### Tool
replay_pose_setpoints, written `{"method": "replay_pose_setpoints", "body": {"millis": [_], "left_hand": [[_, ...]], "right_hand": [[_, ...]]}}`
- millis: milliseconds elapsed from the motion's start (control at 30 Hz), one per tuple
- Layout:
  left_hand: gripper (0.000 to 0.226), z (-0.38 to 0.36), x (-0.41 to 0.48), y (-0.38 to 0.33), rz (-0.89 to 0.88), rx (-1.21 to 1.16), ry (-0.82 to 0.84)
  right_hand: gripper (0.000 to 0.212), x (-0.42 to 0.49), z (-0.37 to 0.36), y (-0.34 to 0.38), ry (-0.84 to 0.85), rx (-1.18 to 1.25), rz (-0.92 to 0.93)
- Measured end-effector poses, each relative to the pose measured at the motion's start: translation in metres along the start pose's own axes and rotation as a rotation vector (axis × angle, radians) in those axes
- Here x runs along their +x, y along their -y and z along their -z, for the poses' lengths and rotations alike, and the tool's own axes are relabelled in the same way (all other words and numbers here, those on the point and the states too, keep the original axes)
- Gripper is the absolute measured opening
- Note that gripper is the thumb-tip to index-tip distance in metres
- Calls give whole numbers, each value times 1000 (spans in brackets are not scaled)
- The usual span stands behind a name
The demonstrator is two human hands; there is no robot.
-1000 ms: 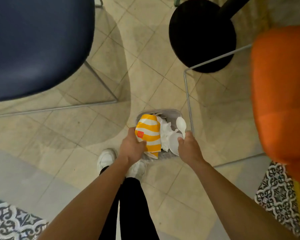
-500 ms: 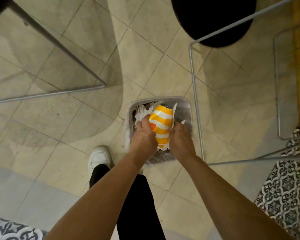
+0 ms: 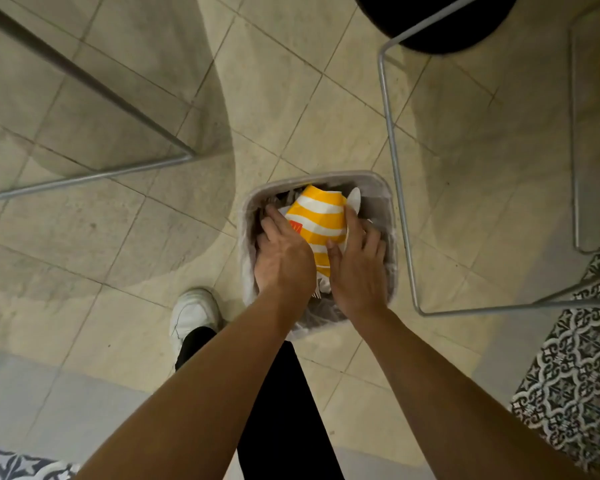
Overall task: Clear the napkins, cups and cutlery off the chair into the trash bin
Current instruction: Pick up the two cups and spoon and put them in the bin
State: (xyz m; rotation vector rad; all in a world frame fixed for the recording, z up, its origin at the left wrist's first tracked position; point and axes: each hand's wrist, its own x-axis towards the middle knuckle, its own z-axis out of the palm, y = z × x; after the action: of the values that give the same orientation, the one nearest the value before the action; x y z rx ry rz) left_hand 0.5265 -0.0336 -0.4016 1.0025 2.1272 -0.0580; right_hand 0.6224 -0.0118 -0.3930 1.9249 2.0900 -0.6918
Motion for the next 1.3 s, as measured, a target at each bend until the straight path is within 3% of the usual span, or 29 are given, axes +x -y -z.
{"method": "replay_pose_setpoints", "body": {"millis": [200, 333, 533, 833, 1300], "left_hand": [[71, 11, -2, 1, 2, -43, 86], [60, 24, -14, 5, -102, -33, 41], [63, 64, -35, 7, -98, -317, -19], [42, 118, -66, 5, -137, -311, -112], [57, 222, -108, 11, -246, -243, -222]], "right_hand": [[50, 0, 3, 3, 36, -46, -39], [44, -8, 18, 7, 14, -41, -27], [40, -21, 46, 20, -22, -52, -30], [42, -35, 95, 49, -42, 59, 42], [49, -53, 187, 116, -43, 60, 185]]}}
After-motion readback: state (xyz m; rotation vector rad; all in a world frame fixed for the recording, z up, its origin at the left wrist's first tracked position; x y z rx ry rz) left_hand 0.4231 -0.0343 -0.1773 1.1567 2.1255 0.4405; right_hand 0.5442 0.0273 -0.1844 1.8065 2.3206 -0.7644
